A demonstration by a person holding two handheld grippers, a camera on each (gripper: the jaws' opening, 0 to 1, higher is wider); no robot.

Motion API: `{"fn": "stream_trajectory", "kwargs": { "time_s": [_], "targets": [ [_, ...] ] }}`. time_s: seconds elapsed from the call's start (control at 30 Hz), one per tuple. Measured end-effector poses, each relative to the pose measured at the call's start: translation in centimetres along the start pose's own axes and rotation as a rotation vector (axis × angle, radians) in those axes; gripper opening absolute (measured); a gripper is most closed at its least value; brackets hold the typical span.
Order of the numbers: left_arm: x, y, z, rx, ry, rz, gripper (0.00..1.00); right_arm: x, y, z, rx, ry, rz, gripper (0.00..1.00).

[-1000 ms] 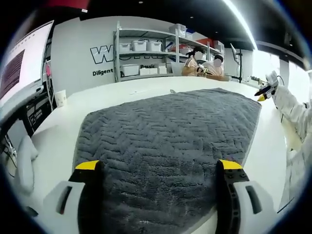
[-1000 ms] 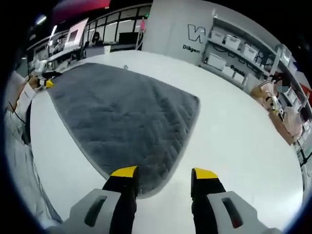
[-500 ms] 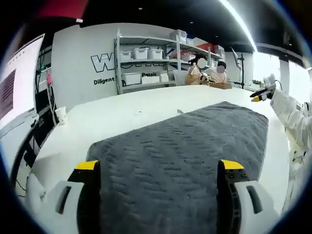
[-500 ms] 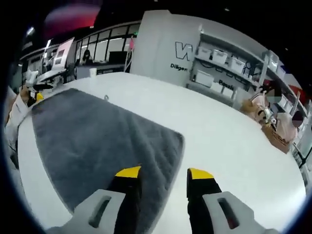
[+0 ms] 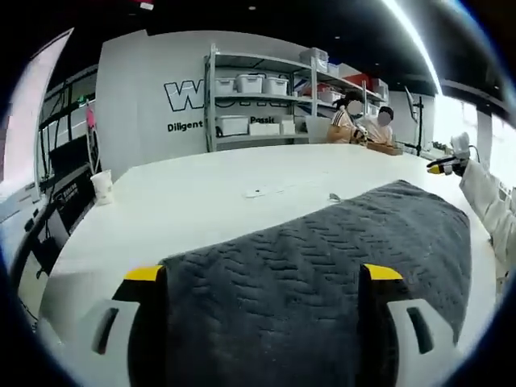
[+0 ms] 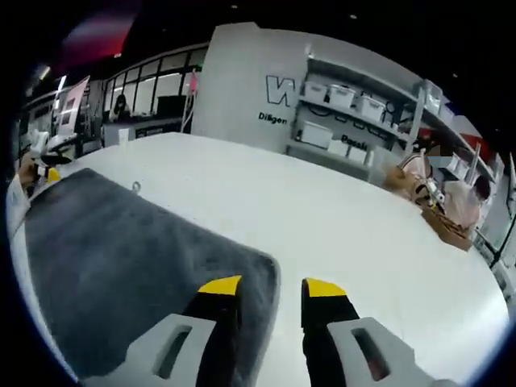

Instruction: Open the folded towel by lifting each exposed corner and separating the folded layers until the towel lies flat within the target outline without major curled edges

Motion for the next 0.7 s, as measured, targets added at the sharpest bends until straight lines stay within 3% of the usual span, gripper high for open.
{"fn": "stream_trajectory", "kwargs": {
  "time_s": [0.37, 0.57, 0.7],
  "targets": [
    [-0.8, -2.2, -2.6, -0.055, 0.002, 0.028, 0.96, -1.9, -0.8, -5.6, -0.060, -0.016, -0.013, 0.15],
    [-1.1, -3.2, -3.1, -0.108, 0.012, 0.018, 0.96, -1.9, -1.8, -7.1, -0.092, -0.020, 0.014, 0.10],
    [-1.3, -3.1, -3.1, -0.098, 0.012, 0.023, 0.96, -2.2, -2.4, -7.5, -0.103, 0.013, 0.031, 0.05]
  ]
}}
Point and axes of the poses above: the point that each gripper's makers call its tool centre point, and the gripper's own axes: z roughly backward along the fingers, x roughly to its right, y roughly out of its top, the point moved 8 cm from there along z, roughly backward along the fingers, and after that the axes turned 15 degrees about -y, right-handed, at the moved point
